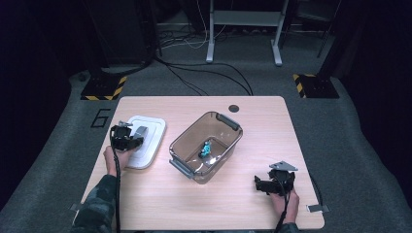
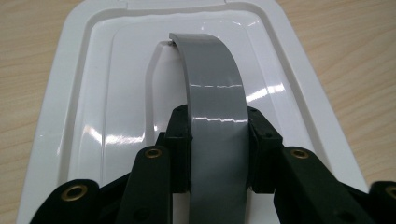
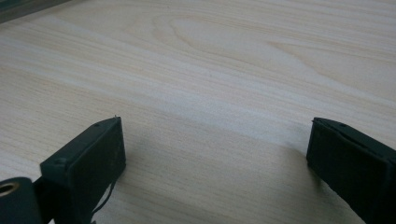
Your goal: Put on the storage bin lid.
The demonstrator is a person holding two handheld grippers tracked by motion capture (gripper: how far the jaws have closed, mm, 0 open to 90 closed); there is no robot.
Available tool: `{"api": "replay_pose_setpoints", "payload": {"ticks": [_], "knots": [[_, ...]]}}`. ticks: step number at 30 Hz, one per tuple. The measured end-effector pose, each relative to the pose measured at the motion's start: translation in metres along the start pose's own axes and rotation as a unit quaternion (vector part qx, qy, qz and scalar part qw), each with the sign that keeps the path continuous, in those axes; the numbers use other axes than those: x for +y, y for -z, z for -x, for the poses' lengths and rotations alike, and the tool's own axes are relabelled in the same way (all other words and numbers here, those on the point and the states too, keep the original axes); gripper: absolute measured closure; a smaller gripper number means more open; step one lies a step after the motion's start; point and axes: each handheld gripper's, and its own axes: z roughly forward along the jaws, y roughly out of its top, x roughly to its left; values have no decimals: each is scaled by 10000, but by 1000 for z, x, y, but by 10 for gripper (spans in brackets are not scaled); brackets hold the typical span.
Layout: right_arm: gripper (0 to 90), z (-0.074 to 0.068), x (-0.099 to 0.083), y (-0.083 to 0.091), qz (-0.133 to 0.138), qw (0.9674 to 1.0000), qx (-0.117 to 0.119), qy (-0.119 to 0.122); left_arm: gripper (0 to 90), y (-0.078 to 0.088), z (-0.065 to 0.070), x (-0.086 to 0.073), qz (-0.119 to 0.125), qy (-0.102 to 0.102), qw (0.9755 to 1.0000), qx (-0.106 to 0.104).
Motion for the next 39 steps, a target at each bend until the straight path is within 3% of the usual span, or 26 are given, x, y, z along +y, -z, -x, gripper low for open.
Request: {"api": "replay_pose_setpoints", "payload": {"ticks": [20,33,39], "knots": [[37,0,0,0,0,10000,-1,-2,668,48,12,23,249,-405,9984,-321],[37,0,0,0,0,10000,0,-2,668,78,27,44,451,-658,9949,-613],[37,0,0,0,-1,10000,-1,4,668,89,36,53,435,-833,9932,-688]]}}
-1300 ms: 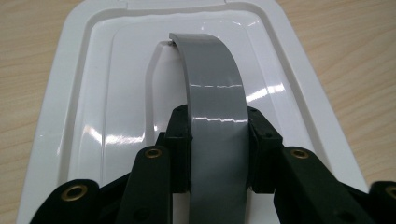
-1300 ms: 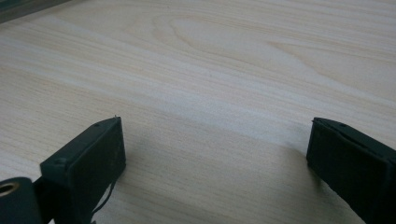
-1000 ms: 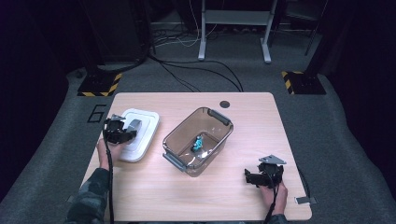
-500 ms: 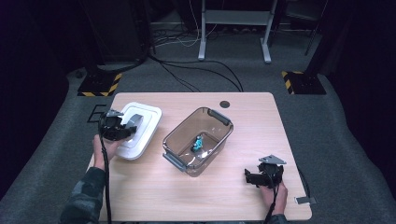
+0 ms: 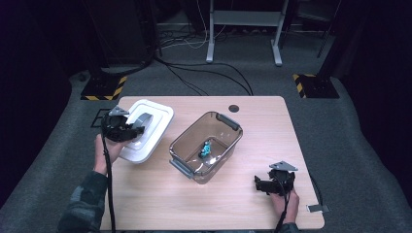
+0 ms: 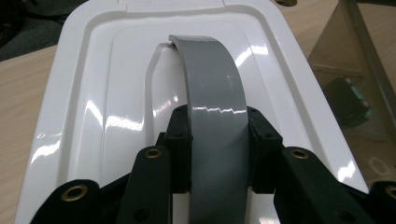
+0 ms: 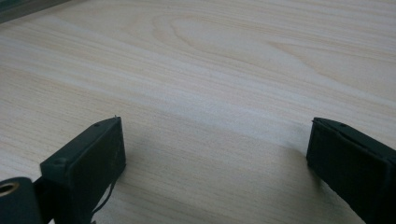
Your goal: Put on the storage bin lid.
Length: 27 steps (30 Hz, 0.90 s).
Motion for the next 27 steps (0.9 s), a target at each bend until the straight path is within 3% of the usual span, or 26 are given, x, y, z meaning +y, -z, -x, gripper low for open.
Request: {"api": "replay_pose_setpoints", "payload": {"ticks": [13,27], "knots": [[37,0,0,0,1,10000,0,-7,668,18,21,29,49,-299,9994,-186],[37,0,0,0,2,10000,1,-5,668,19,42,47,155,-477,9976,-480]]}}
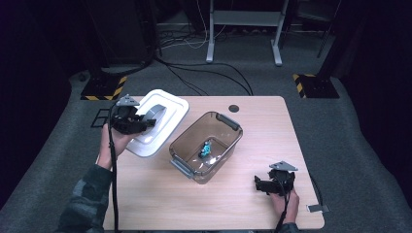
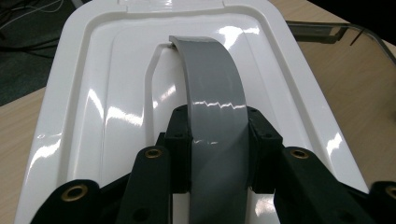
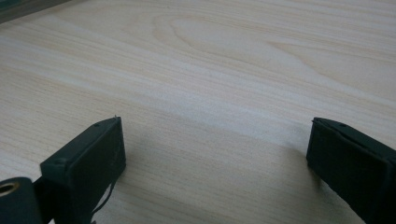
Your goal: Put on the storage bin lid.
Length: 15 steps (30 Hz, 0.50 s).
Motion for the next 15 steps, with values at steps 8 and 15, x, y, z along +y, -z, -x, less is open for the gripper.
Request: {"api": "replay_pose_setpoints", "payload": {"ticks": [8,15], "knots": [[37,0,0,0,-1,10000,-2,-4,668,-1,13,11,61,-81,9997,-205],[37,0,0,0,-1,10000,-2,-4,668,-2,27,19,37,-195,9993,-312]]}}
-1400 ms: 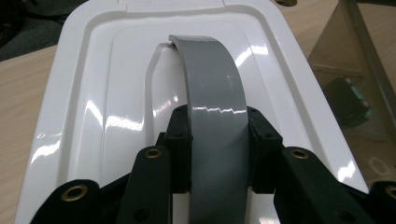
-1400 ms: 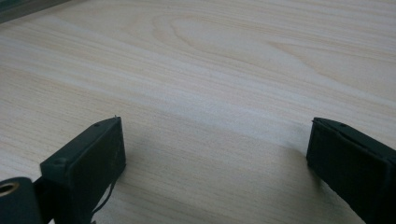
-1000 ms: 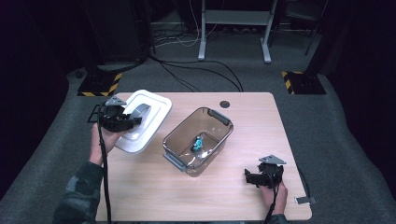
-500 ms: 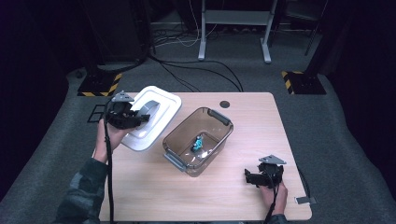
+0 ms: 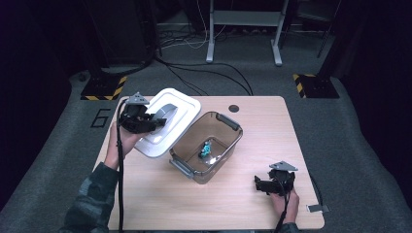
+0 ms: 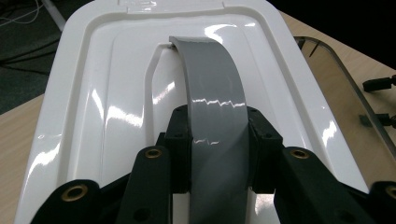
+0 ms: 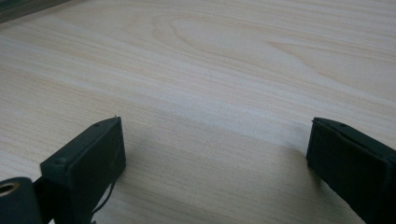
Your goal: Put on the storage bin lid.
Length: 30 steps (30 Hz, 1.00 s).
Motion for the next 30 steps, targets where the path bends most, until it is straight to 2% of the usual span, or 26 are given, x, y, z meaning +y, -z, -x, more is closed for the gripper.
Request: {"api": "replay_pose_setpoints", "payload": {"ticks": [7,8,18,20,27,30], "knots": [[37,0,0,0,0,10000,0,2,668,-10,17,8,-17,-94,9998,-158],[37,0,0,0,-3,10000,2,-8,668,-12,21,10,-22,-51,9998,-197],[37,0,0,0,3,10000,-5,-12,668,-33,44,22,-80,-92,9993,-357],[38,0,0,0,6,10000,-6,-9,668,-37,49,23,-109,-64,9991,-395],[38,0,0,0,7,10000,-5,-9,667,-52,62,24,-236,-180,9982,-518],[38,0,0,0,11,10000,-7,-3,667,-58,66,23,-281,-170,9978,-582]]}}
